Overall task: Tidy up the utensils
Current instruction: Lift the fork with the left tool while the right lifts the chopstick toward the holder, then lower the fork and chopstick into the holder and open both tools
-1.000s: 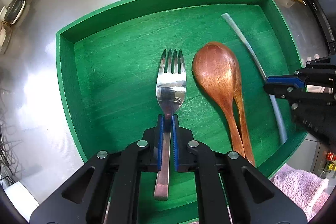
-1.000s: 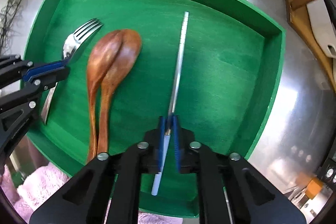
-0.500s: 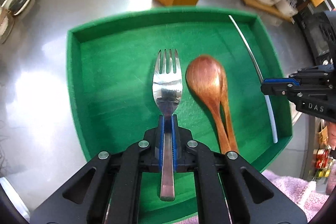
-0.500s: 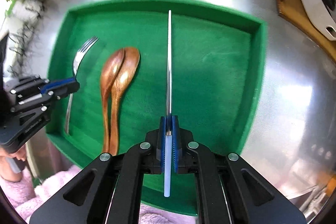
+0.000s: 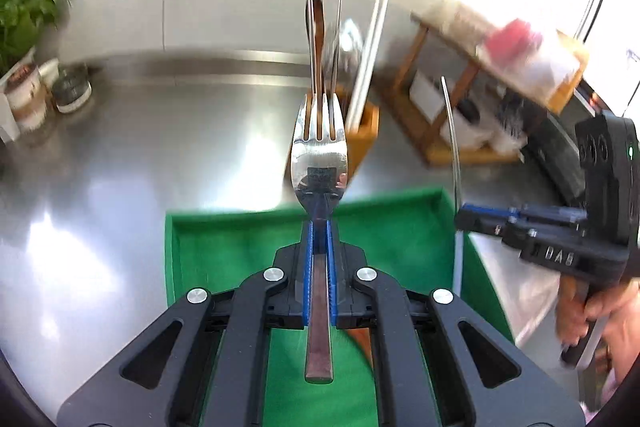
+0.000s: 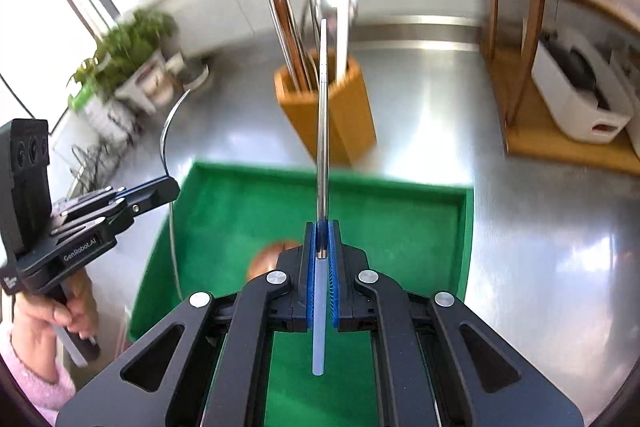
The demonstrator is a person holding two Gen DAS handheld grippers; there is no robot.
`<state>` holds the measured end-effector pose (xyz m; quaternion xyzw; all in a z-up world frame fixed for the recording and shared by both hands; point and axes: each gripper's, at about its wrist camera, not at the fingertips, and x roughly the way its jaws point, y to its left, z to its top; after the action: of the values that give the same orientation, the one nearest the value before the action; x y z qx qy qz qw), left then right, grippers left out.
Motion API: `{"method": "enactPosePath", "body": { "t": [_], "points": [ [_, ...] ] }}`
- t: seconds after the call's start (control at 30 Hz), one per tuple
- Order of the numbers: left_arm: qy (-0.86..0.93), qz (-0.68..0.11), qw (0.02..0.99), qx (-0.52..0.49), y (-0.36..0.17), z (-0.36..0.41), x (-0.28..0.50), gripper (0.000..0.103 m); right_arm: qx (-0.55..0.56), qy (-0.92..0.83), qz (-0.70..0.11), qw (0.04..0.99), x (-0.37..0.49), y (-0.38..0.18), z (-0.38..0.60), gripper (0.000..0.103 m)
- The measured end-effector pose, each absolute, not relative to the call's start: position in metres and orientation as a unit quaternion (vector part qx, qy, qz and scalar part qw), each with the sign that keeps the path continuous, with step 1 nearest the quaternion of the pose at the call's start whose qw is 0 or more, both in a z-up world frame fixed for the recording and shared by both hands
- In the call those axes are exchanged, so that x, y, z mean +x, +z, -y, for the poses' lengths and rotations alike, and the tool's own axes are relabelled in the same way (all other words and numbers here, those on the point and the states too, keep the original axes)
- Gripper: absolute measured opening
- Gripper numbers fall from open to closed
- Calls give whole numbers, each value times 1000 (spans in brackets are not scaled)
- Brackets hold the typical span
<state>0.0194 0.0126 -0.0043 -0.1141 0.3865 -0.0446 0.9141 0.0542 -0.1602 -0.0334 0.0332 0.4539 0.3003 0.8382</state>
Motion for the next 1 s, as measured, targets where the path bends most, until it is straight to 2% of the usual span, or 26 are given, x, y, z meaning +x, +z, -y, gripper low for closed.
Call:
{"method": "enactPosePath", "body": {
  "t": [0.27,0.5,0.73,1.0],
  "points": [
    [-28,-264,955,-132,30,-12,37,5,76,300,-326,893,69,6,153,6],
    [-20,-196,968,-158,57,-9,78,5,102,294,-265,913,112,35,145,6],
    [-18,-183,967,-175,52,-8,129,5,109,289,-242,920,150,43,127,6],
    [-19,-209,963,-170,11,-11,154,5,107,289,-275,911,167,3,125,6]
  ]
}}
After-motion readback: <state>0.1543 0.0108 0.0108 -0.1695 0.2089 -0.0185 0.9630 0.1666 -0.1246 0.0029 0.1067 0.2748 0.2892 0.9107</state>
